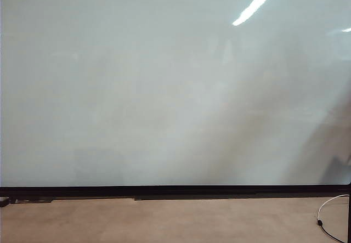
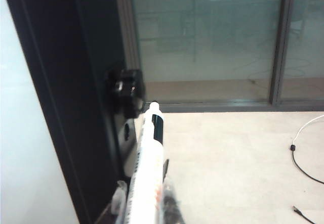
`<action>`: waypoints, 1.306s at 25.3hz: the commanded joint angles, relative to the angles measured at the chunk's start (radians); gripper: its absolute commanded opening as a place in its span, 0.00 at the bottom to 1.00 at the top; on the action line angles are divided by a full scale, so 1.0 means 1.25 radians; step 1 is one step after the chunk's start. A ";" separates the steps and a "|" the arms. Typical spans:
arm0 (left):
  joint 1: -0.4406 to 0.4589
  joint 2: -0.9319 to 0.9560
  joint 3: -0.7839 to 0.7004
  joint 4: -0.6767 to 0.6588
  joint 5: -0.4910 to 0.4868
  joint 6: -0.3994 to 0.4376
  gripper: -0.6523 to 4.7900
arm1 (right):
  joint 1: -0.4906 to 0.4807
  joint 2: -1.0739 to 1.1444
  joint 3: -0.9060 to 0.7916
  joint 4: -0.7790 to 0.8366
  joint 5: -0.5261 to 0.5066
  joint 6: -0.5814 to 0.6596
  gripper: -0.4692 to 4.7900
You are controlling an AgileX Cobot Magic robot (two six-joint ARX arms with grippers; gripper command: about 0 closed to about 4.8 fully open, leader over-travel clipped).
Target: Pick up the pen on the shelf to the right of the whiteboard and draw a rectangle.
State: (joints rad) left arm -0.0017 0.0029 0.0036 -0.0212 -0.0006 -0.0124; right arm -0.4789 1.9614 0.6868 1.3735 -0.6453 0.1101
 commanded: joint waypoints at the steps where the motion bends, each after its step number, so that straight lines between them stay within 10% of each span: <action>1: 0.000 0.000 0.002 0.005 0.003 0.004 0.11 | -0.019 -0.016 0.000 0.016 -0.003 -0.001 0.08; 8: 0.000 0.000 0.002 0.006 0.003 0.004 0.11 | -0.063 -0.053 -0.005 0.005 0.021 -0.002 0.08; 18: 0.000 0.000 0.002 0.005 0.003 0.004 0.11 | -0.052 -0.284 -0.171 -0.046 0.280 -0.069 0.08; 33: 0.000 0.000 0.002 0.006 0.003 0.004 0.11 | 0.232 -0.761 -0.410 -0.267 0.561 -0.189 0.08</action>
State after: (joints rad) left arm -0.0017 0.0029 0.0036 -0.0208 -0.0006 -0.0120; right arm -0.2176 1.0489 0.1722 1.0962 0.0296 -0.0895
